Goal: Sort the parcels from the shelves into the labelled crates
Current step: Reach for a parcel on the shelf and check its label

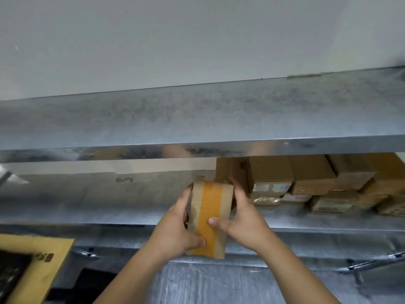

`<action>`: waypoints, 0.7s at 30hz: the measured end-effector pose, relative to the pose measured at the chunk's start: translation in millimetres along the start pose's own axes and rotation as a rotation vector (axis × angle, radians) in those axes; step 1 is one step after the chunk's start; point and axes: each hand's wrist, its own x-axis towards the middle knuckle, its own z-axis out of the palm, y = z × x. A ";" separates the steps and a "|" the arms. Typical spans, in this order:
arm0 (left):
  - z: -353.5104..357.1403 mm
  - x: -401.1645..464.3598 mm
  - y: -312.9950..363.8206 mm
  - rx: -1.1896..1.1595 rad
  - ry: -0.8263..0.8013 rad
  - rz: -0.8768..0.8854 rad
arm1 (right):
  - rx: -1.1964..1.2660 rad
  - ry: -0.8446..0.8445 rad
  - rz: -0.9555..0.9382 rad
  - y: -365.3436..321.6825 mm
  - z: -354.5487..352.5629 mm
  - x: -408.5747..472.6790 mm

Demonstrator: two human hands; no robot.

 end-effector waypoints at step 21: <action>-83.2 -191.9 -73.3 -0.057 0.447 0.009 | 0.075 -0.301 -0.260 -111.0 135.0 -81.1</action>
